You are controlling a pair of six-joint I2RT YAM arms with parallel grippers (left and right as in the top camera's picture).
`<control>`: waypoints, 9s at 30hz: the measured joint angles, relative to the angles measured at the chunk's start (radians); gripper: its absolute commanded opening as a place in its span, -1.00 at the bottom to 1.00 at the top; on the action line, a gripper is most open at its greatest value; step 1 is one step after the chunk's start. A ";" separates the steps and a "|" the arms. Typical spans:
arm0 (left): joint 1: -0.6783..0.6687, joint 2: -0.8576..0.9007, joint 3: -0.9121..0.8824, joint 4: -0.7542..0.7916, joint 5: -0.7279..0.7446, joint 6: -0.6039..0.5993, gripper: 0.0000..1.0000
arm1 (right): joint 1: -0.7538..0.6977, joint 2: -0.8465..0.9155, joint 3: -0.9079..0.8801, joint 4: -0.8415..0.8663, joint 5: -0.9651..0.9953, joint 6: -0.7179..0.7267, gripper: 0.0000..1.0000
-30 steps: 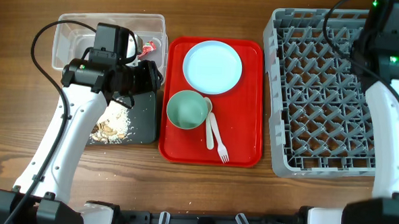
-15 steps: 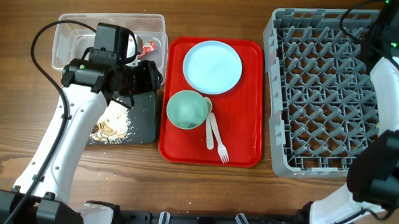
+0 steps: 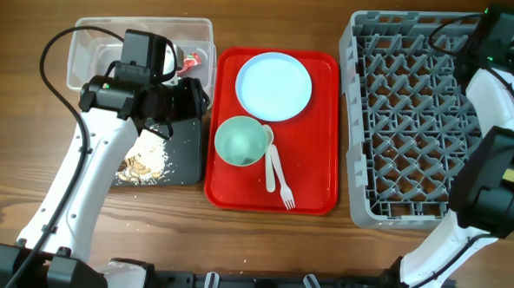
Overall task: Sort waste into correct bins and load items into the dishwasher rack
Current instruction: 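Place the light-blue bowl in the rack's far right corner, then grasp the edge of the light-blue plate with the right gripper, then stand the light-blue plate upright in the rack's back row, then grasp the green bowl rim with the right gripper, then carry the green bowl to the rack's back row with the right gripper, then move the right gripper to the red tray and grasp the white fork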
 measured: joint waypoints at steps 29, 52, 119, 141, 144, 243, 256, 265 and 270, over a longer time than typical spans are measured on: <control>0.000 0.000 0.000 0.000 0.000 0.000 0.20 | 0.098 0.012 -0.004 -0.090 -0.025 0.032 0.55; 0.000 0.000 0.000 -0.016 -0.008 0.000 0.25 | 0.428 -0.357 -0.008 -0.511 -1.233 0.298 0.64; 0.000 0.000 0.000 -0.059 -0.064 0.000 0.28 | 0.266 -0.338 0.047 -0.092 -0.257 -0.254 -0.91; 0.000 0.000 0.000 -0.058 -0.064 0.000 0.28 | 0.251 -0.146 0.047 -0.295 -0.249 0.045 0.17; 0.000 0.000 0.000 -0.059 -0.064 0.000 0.28 | 0.251 -0.147 0.047 -0.294 -0.256 0.060 0.37; 0.144 0.000 0.001 -0.218 -0.381 -0.294 0.92 | 0.561 -0.030 0.120 -0.928 -0.166 0.600 -0.87; 0.144 0.000 0.001 -0.218 -0.380 -0.294 0.94 | 0.562 -0.160 0.116 -1.034 -0.532 0.662 0.07; 0.123 0.000 0.001 -0.196 -0.299 -0.298 0.93 | 0.385 -0.484 0.120 -1.044 -0.908 0.531 0.50; 0.033 0.000 0.001 -0.153 -0.275 -0.301 0.92 | 0.294 -0.484 0.120 -1.107 -1.085 0.478 0.61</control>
